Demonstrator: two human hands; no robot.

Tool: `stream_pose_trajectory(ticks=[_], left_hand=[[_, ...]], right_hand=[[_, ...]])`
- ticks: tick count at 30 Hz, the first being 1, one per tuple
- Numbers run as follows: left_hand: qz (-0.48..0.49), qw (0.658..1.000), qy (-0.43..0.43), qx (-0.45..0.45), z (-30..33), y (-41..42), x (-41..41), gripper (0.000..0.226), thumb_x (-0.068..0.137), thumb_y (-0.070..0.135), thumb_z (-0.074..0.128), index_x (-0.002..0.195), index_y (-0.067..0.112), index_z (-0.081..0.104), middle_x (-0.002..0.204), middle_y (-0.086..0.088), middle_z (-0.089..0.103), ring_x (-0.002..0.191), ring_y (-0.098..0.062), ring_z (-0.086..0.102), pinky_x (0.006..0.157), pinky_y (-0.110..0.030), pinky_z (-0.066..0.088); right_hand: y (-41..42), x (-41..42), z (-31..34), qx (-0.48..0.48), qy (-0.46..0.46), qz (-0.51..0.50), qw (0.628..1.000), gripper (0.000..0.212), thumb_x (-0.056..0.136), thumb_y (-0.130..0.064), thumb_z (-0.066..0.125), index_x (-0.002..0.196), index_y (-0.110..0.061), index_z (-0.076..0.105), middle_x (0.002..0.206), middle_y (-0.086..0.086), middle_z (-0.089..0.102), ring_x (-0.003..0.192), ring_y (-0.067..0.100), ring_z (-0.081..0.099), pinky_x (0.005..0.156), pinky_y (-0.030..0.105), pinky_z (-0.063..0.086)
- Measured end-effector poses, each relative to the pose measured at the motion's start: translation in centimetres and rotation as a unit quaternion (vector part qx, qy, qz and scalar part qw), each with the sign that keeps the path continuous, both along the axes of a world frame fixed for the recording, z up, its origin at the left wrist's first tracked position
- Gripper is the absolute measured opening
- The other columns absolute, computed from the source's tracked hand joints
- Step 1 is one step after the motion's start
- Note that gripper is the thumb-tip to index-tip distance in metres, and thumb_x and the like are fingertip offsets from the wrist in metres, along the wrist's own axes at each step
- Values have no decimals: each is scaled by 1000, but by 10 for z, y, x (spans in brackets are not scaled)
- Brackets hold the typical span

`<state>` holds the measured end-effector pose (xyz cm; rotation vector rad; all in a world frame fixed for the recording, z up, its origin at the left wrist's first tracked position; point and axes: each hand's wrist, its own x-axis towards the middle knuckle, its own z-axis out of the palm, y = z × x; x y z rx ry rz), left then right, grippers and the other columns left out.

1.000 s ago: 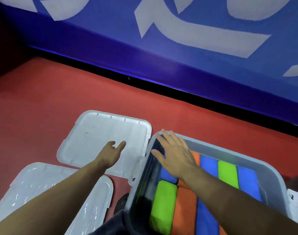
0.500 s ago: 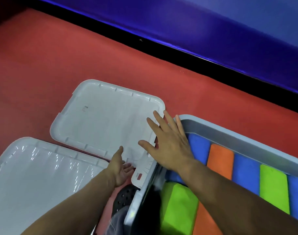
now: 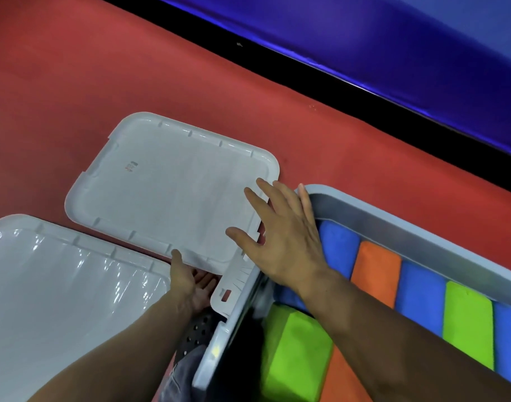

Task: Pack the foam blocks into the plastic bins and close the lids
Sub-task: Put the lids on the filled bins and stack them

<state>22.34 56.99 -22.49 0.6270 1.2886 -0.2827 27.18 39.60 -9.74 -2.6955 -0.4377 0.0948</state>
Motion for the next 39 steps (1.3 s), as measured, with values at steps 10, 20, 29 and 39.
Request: stream_pose_trajectory(ticks=[10, 20, 29, 39], left_hand=[[90, 996, -8, 15, 17, -3, 21, 92, 83, 88, 32, 144, 22, 46, 136, -12, 58, 127, -40, 54, 112, -57, 41], [72, 941, 58, 325, 117, 44, 55, 92, 92, 80, 21, 148, 12, 46, 147, -4, 53, 134, -32, 50, 115, -43, 35], [-304, 656, -133, 678, 259, 53, 25, 65, 103, 61, 17, 85, 10, 53, 87, -9, 63, 84, -37, 55, 78, -43, 43], [-419, 340, -312, 782, 391, -15, -19, 45, 95, 67, 38, 78, 27, 48, 75, 9, 51, 66, -19, 51, 58, -35, 40]], right_hand=[[-2, 1, 3, -28, 29, 13, 999, 91, 84, -85, 26, 158, -33, 30, 165, -10, 23, 154, 13, 9, 124, 38, -17], [-21, -21, 51, 32, 82, -10, 996, 89, 84, -85, 23, 160, -39, 19, 167, -16, 15, 154, 8, 7, 127, 34, -5], [-44, -37, 163, 3, -4, -23, 1000, 87, 84, -85, 22, 160, -42, 15, 168, -13, 17, 154, 11, 15, 127, 34, 0], [-128, -129, 301, -39, -187, -105, 976, 83, 88, -79, 38, 157, -33, 32, 167, -4, 18, 151, 23, 22, 127, 43, 11]])
